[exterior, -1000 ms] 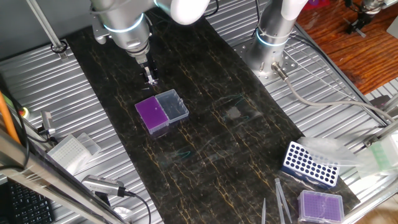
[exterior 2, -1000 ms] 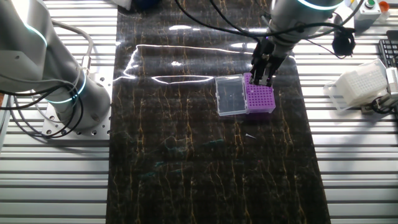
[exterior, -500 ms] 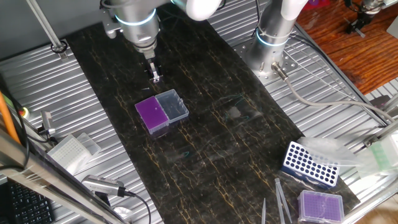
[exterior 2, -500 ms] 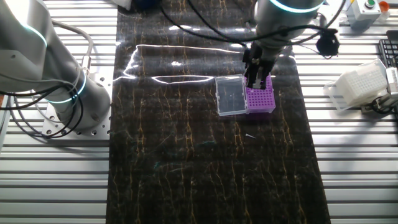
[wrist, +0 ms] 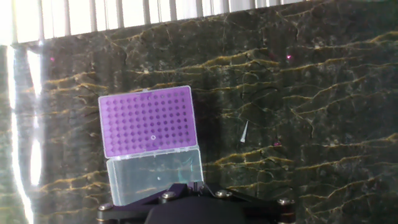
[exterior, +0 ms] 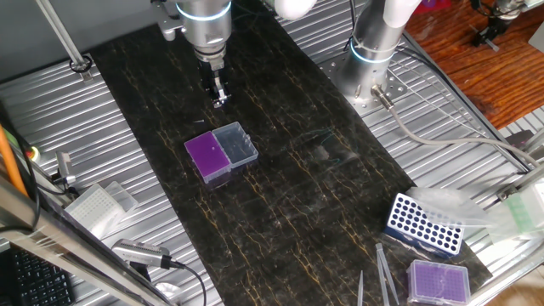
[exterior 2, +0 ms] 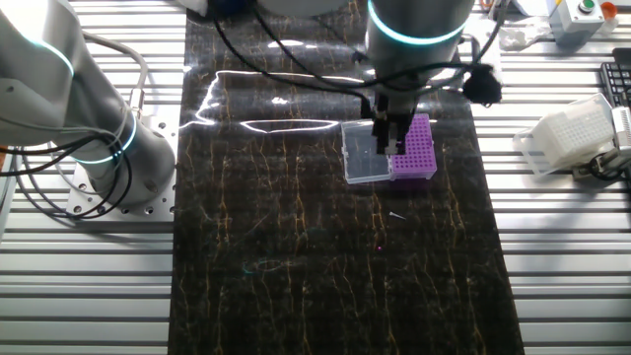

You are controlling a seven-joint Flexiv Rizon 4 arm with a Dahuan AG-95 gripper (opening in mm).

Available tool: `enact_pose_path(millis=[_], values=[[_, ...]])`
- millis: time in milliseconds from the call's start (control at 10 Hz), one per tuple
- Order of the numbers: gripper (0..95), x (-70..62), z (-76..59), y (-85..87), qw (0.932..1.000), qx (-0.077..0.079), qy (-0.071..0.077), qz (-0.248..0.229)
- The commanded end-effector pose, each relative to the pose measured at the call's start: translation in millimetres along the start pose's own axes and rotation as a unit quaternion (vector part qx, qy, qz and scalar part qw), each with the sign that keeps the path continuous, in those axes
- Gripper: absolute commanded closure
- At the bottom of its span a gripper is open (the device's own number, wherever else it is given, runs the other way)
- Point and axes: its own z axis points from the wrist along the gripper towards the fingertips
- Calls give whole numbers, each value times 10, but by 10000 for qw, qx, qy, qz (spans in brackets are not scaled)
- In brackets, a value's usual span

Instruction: Insert a small pipette tip into the holder for small pipette tips

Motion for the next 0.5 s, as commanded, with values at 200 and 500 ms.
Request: enact_pose_path(millis=[200, 500], values=[[950, -83, 159, -116, 9999, -1, -85, -66], [950, -142, 298, -209, 9998, 14, -97, -155]])
